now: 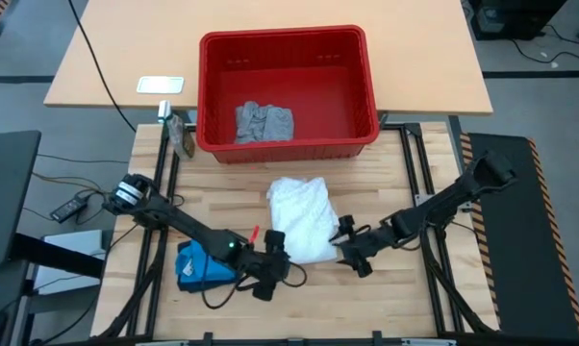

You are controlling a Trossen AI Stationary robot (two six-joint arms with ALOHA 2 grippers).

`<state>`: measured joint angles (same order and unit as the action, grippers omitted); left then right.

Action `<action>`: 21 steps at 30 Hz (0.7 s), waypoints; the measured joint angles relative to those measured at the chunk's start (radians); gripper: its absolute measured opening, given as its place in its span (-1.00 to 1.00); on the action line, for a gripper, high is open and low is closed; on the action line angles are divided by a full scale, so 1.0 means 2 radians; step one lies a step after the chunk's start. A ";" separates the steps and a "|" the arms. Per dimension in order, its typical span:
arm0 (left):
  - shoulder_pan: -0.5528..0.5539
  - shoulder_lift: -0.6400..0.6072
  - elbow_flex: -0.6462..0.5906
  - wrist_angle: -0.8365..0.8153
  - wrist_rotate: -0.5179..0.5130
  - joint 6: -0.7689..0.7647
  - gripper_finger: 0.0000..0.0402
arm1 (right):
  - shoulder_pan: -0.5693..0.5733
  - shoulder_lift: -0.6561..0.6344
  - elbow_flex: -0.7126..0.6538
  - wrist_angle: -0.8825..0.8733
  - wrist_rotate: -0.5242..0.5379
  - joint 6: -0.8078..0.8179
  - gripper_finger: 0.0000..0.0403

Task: Fold laundry
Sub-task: Fold the white shirt

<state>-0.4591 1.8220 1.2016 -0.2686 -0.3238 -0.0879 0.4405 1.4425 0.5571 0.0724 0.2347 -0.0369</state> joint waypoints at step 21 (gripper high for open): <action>0.012 0.055 0.020 0.000 -0.015 -0.186 -0.84 | -0.009 0.058 -0.001 0.045 -0.049 0.205 -0.85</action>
<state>-0.4346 1.9325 1.2424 -0.2689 -0.3546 -0.4593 0.4232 1.5581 0.5559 0.1628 0.1371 0.3722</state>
